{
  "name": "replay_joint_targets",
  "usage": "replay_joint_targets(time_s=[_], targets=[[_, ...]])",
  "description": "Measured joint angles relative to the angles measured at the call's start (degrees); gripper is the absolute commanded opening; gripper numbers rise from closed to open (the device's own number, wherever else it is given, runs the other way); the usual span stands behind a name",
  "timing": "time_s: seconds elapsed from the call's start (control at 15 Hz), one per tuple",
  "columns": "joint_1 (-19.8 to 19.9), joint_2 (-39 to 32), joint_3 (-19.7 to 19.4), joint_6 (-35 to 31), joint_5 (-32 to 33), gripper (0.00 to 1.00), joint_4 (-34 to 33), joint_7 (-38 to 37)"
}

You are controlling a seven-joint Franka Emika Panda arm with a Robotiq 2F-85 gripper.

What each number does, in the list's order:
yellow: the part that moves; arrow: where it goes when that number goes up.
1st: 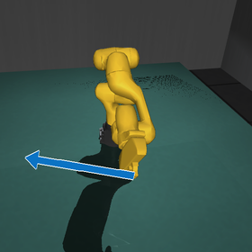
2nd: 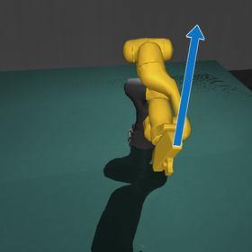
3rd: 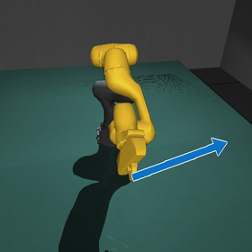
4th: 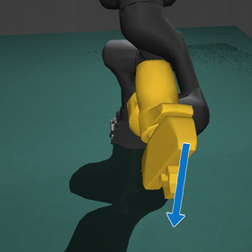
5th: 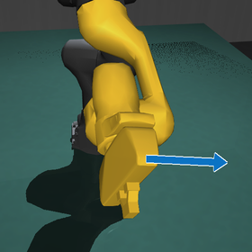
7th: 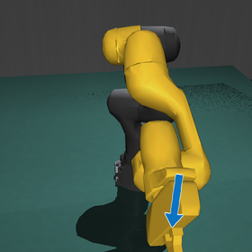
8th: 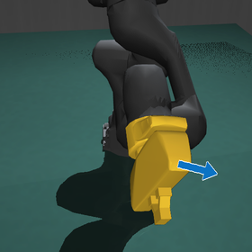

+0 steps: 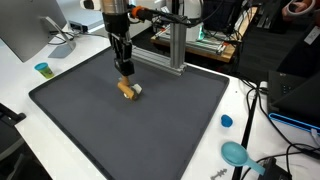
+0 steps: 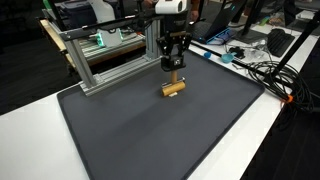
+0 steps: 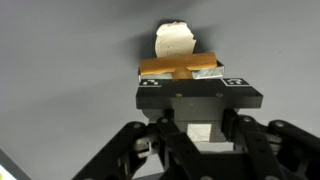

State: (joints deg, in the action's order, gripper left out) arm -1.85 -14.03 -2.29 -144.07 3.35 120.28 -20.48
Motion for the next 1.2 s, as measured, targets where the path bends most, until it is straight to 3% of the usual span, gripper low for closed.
replay_joint_targets(time_s=[0.33, 0.53, 0.87, 1.2], targets=[[0.8, -1.1, -0.3, -4.4, -4.0, 0.22, 0.1, 0.5], [1.8, 3.5, 0.8, -2.0, -6.7, 0.22, 0.9, 10.3], [0.6, 17.0, 3.0, 16.6, -6.4, 0.22, 1.5, 21.6], [-2.3, 20.5, 5.2, 29.2, -6.1, 0.22, 0.2, 30.3]])
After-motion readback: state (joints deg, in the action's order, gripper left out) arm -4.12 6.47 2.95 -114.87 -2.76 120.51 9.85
